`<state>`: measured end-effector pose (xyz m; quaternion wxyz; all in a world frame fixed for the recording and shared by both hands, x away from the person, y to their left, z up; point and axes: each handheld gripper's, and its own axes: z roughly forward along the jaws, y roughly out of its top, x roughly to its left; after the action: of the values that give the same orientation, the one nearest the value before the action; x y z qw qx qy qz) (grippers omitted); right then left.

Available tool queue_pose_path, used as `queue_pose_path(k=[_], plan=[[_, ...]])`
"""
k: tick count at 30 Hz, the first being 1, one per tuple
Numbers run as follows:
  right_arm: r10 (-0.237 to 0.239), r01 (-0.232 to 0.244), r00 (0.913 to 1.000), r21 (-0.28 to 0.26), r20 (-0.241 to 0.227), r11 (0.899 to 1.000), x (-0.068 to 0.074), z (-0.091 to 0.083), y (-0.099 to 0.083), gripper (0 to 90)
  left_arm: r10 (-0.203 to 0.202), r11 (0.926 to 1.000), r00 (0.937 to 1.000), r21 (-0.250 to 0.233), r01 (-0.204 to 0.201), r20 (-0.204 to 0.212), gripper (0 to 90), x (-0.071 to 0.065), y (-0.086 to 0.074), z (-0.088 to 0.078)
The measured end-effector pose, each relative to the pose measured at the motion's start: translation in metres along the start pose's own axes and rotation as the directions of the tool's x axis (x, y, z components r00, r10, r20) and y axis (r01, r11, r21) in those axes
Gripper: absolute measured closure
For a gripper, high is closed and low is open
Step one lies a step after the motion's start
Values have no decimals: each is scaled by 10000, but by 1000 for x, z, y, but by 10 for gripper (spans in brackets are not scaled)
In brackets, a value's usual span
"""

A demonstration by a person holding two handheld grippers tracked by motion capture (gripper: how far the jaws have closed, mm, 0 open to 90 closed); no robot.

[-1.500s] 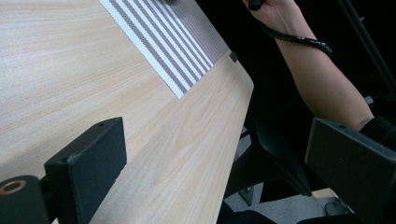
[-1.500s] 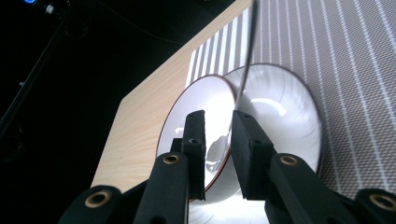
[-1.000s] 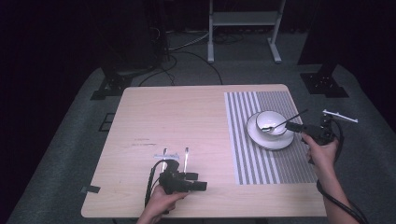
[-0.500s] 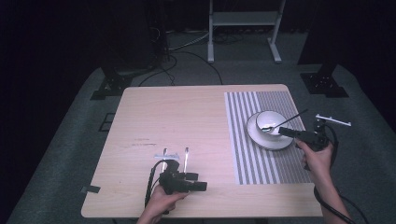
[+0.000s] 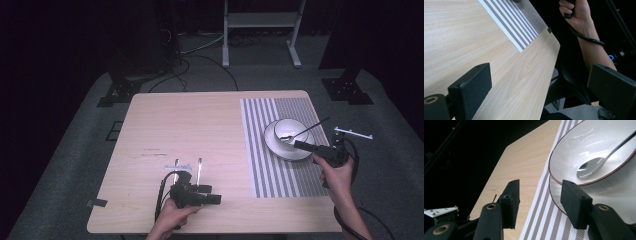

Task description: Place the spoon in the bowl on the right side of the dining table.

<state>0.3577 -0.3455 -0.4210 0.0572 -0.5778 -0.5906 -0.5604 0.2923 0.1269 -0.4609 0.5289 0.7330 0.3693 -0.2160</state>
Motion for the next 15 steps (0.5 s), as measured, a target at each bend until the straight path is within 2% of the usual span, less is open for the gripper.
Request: queue_pose_path(k=[15], plan=[[-275, 277, 9995, 202, -134, 9994, 8, 2, -17, 459, 16, 10000, 10000, -51, -16, 63, 39, -2, 0, 0]])
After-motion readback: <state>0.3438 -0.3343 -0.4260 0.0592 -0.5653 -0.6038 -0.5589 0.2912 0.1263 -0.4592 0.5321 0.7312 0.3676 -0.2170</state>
